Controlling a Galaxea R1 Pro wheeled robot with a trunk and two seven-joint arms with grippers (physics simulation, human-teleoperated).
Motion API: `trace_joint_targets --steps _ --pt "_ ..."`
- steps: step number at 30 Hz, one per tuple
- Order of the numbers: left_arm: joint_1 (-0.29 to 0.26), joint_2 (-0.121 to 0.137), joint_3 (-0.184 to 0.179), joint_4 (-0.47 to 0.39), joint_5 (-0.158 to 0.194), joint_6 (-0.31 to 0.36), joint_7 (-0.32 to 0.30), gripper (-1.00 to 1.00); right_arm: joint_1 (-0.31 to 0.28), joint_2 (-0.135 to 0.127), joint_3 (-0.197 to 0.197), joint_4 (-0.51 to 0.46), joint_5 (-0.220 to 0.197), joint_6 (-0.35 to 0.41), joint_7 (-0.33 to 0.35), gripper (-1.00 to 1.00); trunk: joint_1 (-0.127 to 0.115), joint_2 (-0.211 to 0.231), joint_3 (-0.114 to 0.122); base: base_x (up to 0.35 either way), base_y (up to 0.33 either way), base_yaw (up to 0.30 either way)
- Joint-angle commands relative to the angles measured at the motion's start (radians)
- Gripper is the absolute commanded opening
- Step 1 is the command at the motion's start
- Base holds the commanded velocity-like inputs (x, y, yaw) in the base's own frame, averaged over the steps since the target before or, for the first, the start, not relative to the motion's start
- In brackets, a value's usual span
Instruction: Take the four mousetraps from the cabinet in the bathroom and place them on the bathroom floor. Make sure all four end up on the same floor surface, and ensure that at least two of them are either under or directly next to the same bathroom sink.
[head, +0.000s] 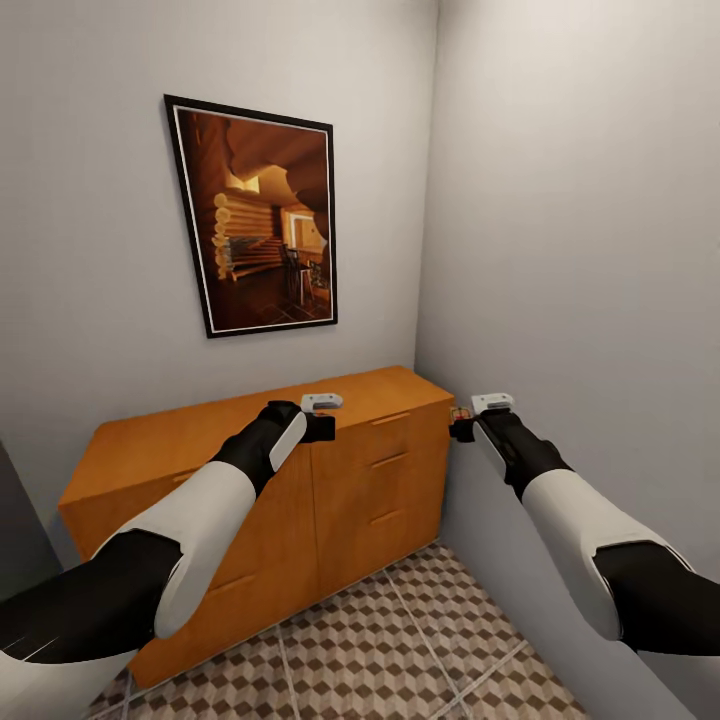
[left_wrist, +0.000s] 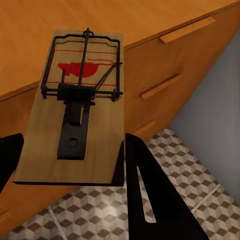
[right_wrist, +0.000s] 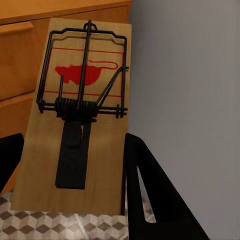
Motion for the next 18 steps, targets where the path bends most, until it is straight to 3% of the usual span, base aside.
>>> trace_joint_targets --steps 1,18 --pt "-0.001 0.0 -0.004 -0.001 0.009 0.003 0.008 -1.0 0.0 -0.001 0.008 -0.001 -0.01 0.005 -0.009 -1.0 0.0 -0.001 -0.001 0.0 0.0 0.0" --pt "-0.001 0.0 -0.004 0.04 0.009 0.002 0.008 -1.0 0.0 -0.001 0.008 0.035 -0.008 -0.004 -0.009 -1.0 0.0 -0.001 -0.001 -0.001 0.0 0.0"
